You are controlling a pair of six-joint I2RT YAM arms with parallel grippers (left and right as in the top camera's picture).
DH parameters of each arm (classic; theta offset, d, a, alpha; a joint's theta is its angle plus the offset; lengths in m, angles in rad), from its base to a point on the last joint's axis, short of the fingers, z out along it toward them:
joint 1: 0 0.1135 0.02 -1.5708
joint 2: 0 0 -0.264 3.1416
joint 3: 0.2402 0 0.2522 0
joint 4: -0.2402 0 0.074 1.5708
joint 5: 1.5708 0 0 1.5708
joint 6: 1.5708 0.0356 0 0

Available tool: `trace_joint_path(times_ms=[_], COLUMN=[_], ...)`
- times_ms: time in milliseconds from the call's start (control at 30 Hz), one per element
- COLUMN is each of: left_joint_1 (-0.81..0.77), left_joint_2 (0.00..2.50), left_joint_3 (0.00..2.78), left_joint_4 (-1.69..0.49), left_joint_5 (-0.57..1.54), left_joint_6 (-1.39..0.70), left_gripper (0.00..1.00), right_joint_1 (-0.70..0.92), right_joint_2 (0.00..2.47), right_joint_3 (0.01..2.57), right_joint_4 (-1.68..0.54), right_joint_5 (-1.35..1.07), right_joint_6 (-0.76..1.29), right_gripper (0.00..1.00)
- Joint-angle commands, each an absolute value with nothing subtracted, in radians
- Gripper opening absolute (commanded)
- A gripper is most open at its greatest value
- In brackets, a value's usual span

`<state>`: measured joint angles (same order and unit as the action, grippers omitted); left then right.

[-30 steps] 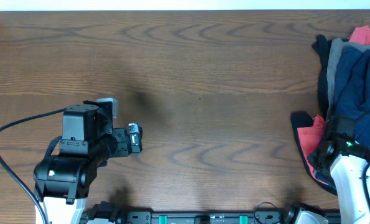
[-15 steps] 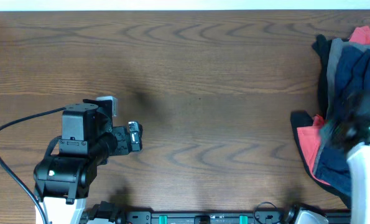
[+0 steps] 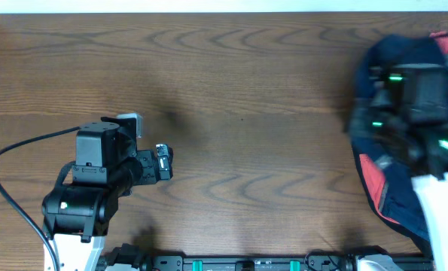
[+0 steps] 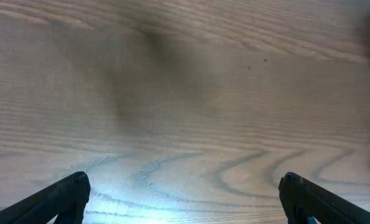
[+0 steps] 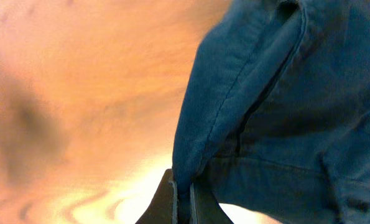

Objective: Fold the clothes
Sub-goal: 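Pull the navy shorts left onto the open table with the right gripper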

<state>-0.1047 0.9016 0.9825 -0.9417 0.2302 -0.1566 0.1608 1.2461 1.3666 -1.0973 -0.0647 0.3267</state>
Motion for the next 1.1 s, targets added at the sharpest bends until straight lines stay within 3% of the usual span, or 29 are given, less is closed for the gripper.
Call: trace_joint_path(times_ms=[0, 233, 433, 500, 567, 600, 700, 1067], left_joint_1=[-0.101, -0.101, -0.101, -0.101, -0.101, -0.101, -0.101, -0.102], left_joint_2=[0.917, 0.958, 1.003, 1.019, 1.036, 1.042, 1.060, 1.202], left_joint_3=[1.000, 1.000, 1.000, 1.000, 1.000, 1.000, 1.000, 0.999], left_joint_4=[-0.944, -0.938, -0.903, -0.893, -0.886, -0.886, -0.879, -0.649], left_joint_5=[0.236, 0.236, 0.236, 0.236, 0.236, 0.236, 0.237, 0.386], left_joint_6=[-0.143, -0.143, -0.144, -0.144, -0.144, -0.144, -0.144, -0.218], left_gripper=[0.98, 0.98, 0.98, 0.98, 0.98, 0.98, 0.98, 0.98], right_joint_1=[0.290, 0.552, 0.667, 0.684, 0.686, 0.681, 0.645, 0.278], right_joint_2=[1.331, 1.606, 1.804, 1.836, 1.839, 1.833, 1.797, 1.529], right_joint_3=[1.327, 1.324, 1.324, 1.324, 1.324, 1.328, 1.331, 1.332], right_joint_4=[-1.044, -0.776, -0.486, -0.422, -0.390, -0.390, -0.410, -0.732], right_joint_5=[-0.117, -0.139, -0.119, -0.092, -0.068, -0.055, -0.049, -0.049], right_joint_6=[0.347, 0.357, 0.381, 0.381, 0.381, 0.381, 0.381, 0.371], right_gripper=[0.01, 0.01, 0.01, 0.17, 0.47, 0.71, 0.99, 0.99])
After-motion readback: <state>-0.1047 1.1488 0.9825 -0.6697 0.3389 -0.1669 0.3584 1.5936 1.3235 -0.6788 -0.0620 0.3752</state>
